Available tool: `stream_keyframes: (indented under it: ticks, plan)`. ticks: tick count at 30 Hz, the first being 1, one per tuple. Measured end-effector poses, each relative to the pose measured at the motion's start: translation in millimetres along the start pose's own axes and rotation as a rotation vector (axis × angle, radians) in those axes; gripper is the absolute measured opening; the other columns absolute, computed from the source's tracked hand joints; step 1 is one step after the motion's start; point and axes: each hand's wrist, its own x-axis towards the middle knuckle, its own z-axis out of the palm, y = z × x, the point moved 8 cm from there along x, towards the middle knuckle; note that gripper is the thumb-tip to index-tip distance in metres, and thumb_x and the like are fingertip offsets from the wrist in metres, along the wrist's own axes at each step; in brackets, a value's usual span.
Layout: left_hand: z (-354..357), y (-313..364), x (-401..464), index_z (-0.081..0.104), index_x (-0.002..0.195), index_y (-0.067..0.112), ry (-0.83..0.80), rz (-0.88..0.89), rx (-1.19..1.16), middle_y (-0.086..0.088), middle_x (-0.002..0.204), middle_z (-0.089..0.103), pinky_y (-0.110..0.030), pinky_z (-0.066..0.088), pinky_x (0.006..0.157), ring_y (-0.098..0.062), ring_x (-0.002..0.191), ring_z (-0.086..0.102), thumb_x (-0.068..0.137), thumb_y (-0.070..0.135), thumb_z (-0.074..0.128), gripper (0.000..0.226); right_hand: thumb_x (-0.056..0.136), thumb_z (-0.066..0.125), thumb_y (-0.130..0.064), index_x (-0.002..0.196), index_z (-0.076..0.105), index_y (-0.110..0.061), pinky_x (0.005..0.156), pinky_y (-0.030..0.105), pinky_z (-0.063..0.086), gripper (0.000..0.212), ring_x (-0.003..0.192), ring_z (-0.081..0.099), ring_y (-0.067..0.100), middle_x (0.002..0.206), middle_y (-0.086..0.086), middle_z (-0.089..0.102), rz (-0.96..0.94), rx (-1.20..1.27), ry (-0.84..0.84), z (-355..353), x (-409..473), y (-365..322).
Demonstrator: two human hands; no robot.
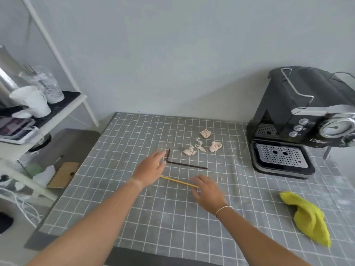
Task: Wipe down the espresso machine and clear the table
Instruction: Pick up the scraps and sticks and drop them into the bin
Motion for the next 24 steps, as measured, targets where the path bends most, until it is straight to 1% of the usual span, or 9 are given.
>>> stream_keyframes:
  ticks: [3,5,8,11,15,19,21,23,24]
  plan:
    - [-4,-30,9,0.038,0.137,0.023,-0.048,0.013,0.016,0.006,0.144,0.04,-0.03,0.038,0.096,-0.014,0.125,0.045,0.097,0.027,0.035,0.041,0.092,0.045,-0.023,0.126,0.053,-0.022,0.101,0.032,0.035,0.035,0.116,0.048,0.021,0.126,0.001,0.054,-0.007,-0.075,-0.068,27,21,-21]
    - [-3,-44,15,0.038,0.138,0.022,-0.082,0.019,0.031,0.005,0.144,0.04,-0.03,0.036,0.099,-0.013,0.127,0.042,0.097,0.028,0.035,0.041,0.094,0.041,-0.023,0.127,0.051,-0.021,0.1,0.032,0.036,0.035,0.115,0.047,0.023,0.125,0.002,0.053,0.012,-0.13,-0.105,40,28,-26]
    - [3,-53,25,0.04,0.137,0.022,-0.115,0.051,0.067,0.003,0.143,0.042,-0.029,0.034,0.101,-0.014,0.13,0.04,0.097,0.028,0.036,0.041,0.095,0.039,-0.021,0.118,0.056,-0.016,0.097,0.033,0.038,0.029,0.108,0.048,0.024,0.116,0.005,0.056,0.06,-0.17,-0.115,47,32,-25]
    - [15,-50,37,0.043,0.135,0.019,-0.156,0.088,0.056,0.001,0.138,0.047,-0.03,0.037,0.101,-0.017,0.125,0.044,0.096,0.023,0.038,0.04,0.097,0.035,-0.022,0.108,0.056,-0.012,0.091,0.032,0.039,0.026,0.104,0.048,0.023,0.111,0.005,0.055,0.08,-0.188,-0.135,46,27,-20]
    - [35,-39,58,0.05,0.129,0.019,-0.181,0.119,0.071,-0.002,0.128,0.053,-0.032,0.042,0.092,-0.019,0.114,0.05,0.096,0.021,0.037,0.036,0.095,0.041,-0.019,0.101,0.057,-0.01,0.084,0.031,0.041,0.019,0.092,0.053,0.023,0.099,0.005,0.059,0.116,-0.116,-0.03,9,14,5]
    - [60,-19,70,0.055,0.124,0.018,-0.213,0.199,0.125,-0.001,0.122,0.057,-0.03,0.041,0.091,-0.019,0.112,0.051,0.094,0.02,0.04,0.033,0.085,0.054,-0.009,0.086,0.055,-0.008,0.064,0.033,0.044,0.002,0.069,0.053,0.023,0.078,0.005,0.058,0.236,-0.064,0.121,-47,13,49]
    - [71,-12,73,0.055,0.124,0.019,-0.249,0.23,0.147,0.0,0.122,0.057,-0.029,0.04,0.096,-0.017,0.114,0.049,0.095,0.022,0.041,0.032,0.084,0.053,-0.007,0.08,0.049,-0.011,0.055,0.029,0.038,0.007,0.062,0.048,0.022,0.072,0.002,0.051,0.33,-0.024,0.18,-69,24,76]
    - [79,-8,74,0.054,0.125,0.019,-0.274,0.258,0.172,0.002,0.121,0.056,-0.029,0.039,0.097,-0.015,0.115,0.047,0.095,0.024,0.041,0.033,0.086,0.049,-0.007,0.079,0.043,-0.015,0.051,0.025,0.032,0.012,0.06,0.045,0.021,0.071,0.0,0.048,0.394,0.009,0.199,-79,42,98]
    - [81,-7,74,0.054,0.125,0.02,-0.275,0.269,0.189,0.002,0.12,0.056,-0.029,0.04,0.097,-0.015,0.113,0.048,0.095,0.024,0.041,0.033,0.087,0.047,-0.008,0.08,0.043,-0.015,0.052,0.026,0.033,0.01,0.06,0.045,0.02,0.073,0.0,0.048,0.407,0.028,0.197,-80,54,105]
